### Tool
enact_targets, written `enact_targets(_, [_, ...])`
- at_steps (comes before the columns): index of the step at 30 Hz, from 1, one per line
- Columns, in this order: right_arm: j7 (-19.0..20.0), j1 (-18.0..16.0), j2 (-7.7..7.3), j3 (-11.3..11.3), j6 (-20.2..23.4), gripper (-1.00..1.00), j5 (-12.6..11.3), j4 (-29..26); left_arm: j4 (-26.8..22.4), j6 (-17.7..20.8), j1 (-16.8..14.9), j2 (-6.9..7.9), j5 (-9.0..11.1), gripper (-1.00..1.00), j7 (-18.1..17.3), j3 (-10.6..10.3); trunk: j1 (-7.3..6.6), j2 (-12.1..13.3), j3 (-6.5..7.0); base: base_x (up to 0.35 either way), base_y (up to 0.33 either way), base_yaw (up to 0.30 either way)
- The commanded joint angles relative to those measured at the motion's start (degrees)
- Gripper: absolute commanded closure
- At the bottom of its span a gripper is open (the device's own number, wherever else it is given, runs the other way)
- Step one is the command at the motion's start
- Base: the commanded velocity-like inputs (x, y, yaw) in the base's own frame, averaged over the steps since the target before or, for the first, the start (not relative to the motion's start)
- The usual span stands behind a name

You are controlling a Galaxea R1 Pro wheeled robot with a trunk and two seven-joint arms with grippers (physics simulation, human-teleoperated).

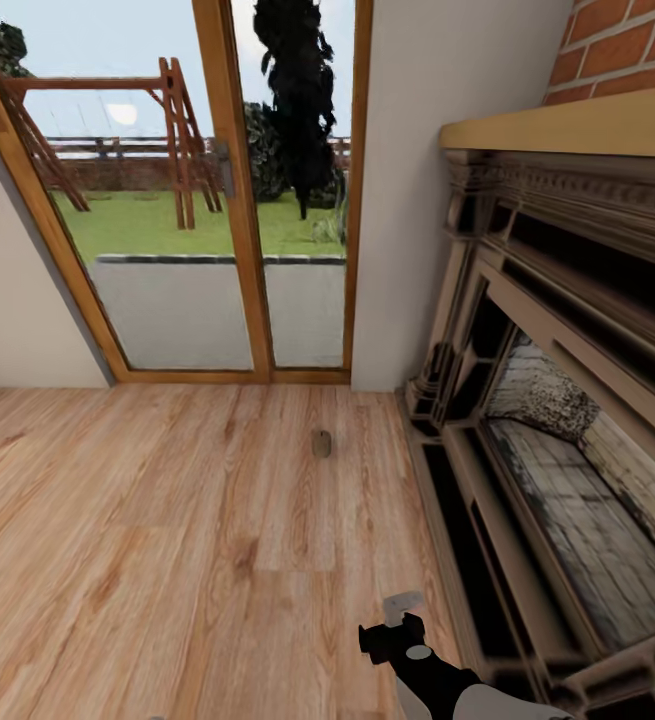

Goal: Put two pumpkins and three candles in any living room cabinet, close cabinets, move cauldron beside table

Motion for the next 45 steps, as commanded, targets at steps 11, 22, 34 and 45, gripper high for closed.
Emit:
enact_targets(11, [0.0, 0.01, 0.0, -0.04, -0.07, -1.0, -0.05, 0.0, 0.0, 0.0, 0.0, 0.02, 0.0, -1.0, 0.0, -0.06, 0.0, 0.0, 0.0, 0.33, 0.031, 0.0])
enact_targets(22, [0.0, 0.02, 0.0, -0.06, -0.07, -1.0, -0.02, 0.0, 0.0, 0.0, 0.0, 0.03, 0.0, -1.0, 0.0, -0.06, 0.0, 0.0, 0.0, 0.33, 0.015, 0.0])
enact_targets(34, [0.0, 0.0, 0.0, -0.08, -0.07, -1.0, -0.05, 0.0, 0.0, 0.0, 0.0, 0.03, 0.0, -1.0, 0.0, -0.08, 0.0, 0.0, 0.0, 0.33, 0.0, 0.0])
enact_targets(45, [0.02, 0.02, 0.0, -0.06, 0.02, -1.0, -0.13, 0.0, 0.0, 0.0, 0.0, 0.03, 0.0, -1.0, 0.0, -0.08, 0.0, 0.0, 0.0, 0.33, 0.0, 0.0])
